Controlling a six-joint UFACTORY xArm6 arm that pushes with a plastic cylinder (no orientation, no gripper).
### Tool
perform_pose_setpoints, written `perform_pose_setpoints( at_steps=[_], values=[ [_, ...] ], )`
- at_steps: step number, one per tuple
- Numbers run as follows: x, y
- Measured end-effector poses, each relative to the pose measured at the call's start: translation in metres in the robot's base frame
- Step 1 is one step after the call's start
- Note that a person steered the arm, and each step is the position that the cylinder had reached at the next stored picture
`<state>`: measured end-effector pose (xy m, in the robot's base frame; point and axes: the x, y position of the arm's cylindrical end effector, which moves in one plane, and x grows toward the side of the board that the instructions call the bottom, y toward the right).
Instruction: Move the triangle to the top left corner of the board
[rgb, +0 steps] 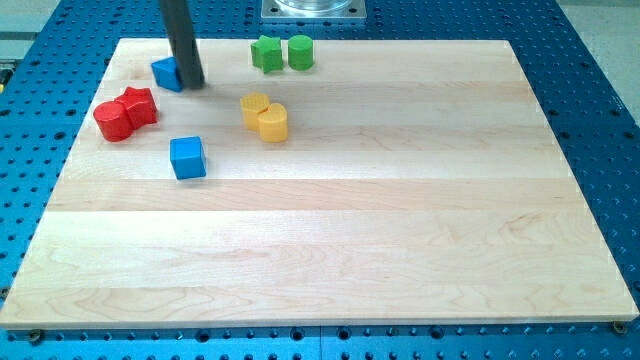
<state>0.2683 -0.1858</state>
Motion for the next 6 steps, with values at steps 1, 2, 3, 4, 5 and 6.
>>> perform_pose_setpoints(
  at_steps=[1,2,3,4,5,6],
  values=[
    [0.005,0.01],
    [0.032,0.001],
    [0.031,-0.026],
    [0.01,-0.018],
    [0.005,-0.016],
    [0.064,0.04]
  ],
)
